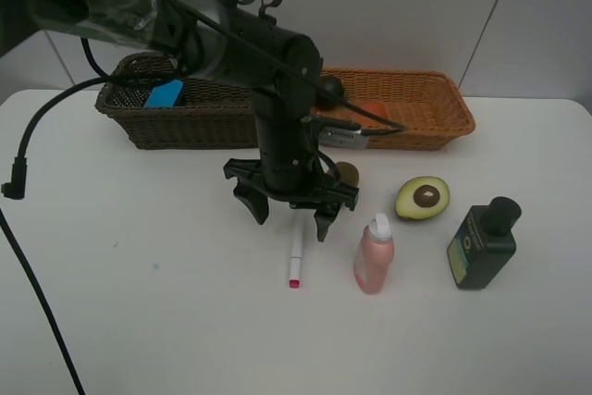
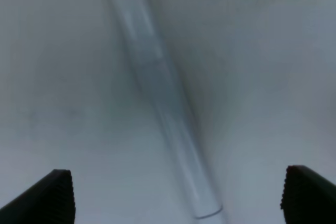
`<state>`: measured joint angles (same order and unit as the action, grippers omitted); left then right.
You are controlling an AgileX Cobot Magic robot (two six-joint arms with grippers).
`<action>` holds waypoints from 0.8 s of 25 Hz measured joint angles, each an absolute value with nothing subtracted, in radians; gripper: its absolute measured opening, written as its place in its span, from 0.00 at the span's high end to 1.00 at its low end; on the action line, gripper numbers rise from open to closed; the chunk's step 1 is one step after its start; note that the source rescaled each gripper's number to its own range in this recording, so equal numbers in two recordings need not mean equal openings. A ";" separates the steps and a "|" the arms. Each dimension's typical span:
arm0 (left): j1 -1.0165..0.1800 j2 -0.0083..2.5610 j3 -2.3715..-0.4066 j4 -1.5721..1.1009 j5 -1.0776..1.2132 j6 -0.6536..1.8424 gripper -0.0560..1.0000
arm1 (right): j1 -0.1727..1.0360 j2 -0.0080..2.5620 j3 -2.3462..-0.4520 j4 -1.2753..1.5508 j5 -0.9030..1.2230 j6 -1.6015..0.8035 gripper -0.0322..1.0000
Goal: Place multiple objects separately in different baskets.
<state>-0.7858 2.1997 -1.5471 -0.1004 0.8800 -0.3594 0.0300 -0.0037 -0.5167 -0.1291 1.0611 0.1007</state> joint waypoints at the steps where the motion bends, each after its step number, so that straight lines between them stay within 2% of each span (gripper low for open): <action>1: -0.786 2.204 -1.547 -0.100 0.873 -0.359 0.02 | 0.030 -0.004 -0.517 -0.129 1.061 0.101 0.00; 15: -0.786 2.270 -1.544 -0.101 0.844 -0.362 0.04 | 0.030 -0.004 -0.517 -0.129 1.061 0.101 0.00; 16: -0.786 2.270 -1.544 -0.101 0.846 -0.362 0.08 | 0.030 -0.004 -0.517 -0.129 1.061 0.101 0.00; 18: -0.786 2.270 -1.544 -0.108 0.848 -0.362 0.22 | 0.030 -0.004 -0.517 -0.129 1.061 0.101 0.00; 20: -0.786 2.270 -1.544 -0.117 0.849 -0.362 0.45 | 0.030 -0.004 -0.517 -0.129 1.061 0.101 0.00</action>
<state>-0.7858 2.2697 -1.5438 -0.1167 0.8486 -0.3617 0.0300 -0.0037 -0.5167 -0.1291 1.0611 0.1007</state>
